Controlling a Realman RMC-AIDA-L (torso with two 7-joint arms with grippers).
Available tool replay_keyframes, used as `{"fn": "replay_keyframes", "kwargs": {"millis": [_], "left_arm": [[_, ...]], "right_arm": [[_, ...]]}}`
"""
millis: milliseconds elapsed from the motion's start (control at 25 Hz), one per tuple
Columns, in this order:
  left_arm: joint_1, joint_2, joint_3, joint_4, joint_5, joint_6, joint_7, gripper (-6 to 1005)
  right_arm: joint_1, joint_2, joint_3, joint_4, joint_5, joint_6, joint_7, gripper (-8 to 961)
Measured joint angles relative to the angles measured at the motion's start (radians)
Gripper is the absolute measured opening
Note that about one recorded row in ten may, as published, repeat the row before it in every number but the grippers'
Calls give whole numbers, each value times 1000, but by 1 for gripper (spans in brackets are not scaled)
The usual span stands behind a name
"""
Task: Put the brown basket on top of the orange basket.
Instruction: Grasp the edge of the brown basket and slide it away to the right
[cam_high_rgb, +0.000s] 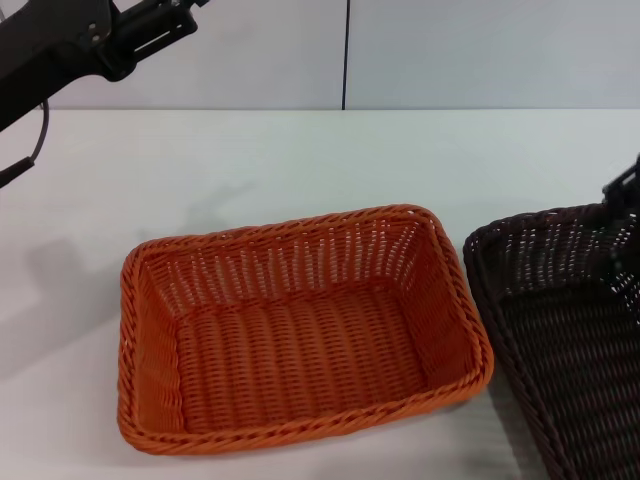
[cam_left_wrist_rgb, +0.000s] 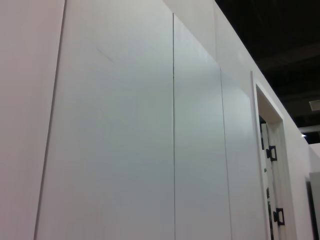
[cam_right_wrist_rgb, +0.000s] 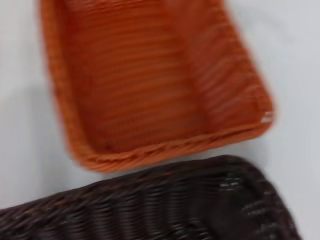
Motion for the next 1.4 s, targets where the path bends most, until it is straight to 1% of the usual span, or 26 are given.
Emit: {"fn": "replay_keyframes", "kwargs": {"millis": [160, 200, 240, 280, 520, 640, 720, 760, 800, 840, 880, 1000, 1240, 1400], "left_arm": [[6, 1, 0, -2, 0, 0, 0, 837], [11, 1, -2, -4, 0, 0, 0, 837], [11, 1, -2, -4, 0, 0, 0, 837], [13, 1, -4, -5, 0, 0, 1, 837], [20, 2, -14, -12, 0, 3, 1, 837], [22, 2, -14, -12, 0, 3, 1, 837], [24, 3, -15, -13, 0, 3, 1, 838], [25, 3, -15, -13, 0, 3, 1, 838], [28, 3, -15, -14, 0, 3, 1, 838], [28, 3, -15, -14, 0, 3, 1, 837], [28, 3, -15, -15, 0, 3, 1, 836], [30, 2, -15, -16, 0, 4, 1, 834], [30, 0, -15, -19, 0, 8, 1, 829], [35, -2, -13, -24, 0, 9, 1, 829]], "right_arm": [[17, -2, 4, 27, -5, 39, 7, 480], [20, 5, 4, 26, -10, 65, 15, 487], [20, 5, 4, 26, -10, 65, 15, 495], [22, 13, 3, 17, -12, 87, 28, 502], [31, 17, -4, 16, -19, 113, 40, 546], [36, 16, -9, 37, -42, 139, 37, 628], [41, 11, -14, 70, -58, 168, 31, 682], [43, 7, -16, 89, -63, 187, 27, 680], [45, -2, -16, 121, -64, 220, 17, 678], [47, -7, -14, 138, -64, 233, 11, 676], [47, -7, -14, 138, -64, 233, 11, 673], [64, -22, -15, 208, -59, 262, -4, 667], [79, -23, -19, 269, -62, 294, -34, 654], [83, -23, -19, 285, -64, 314, -45, 646]]}}
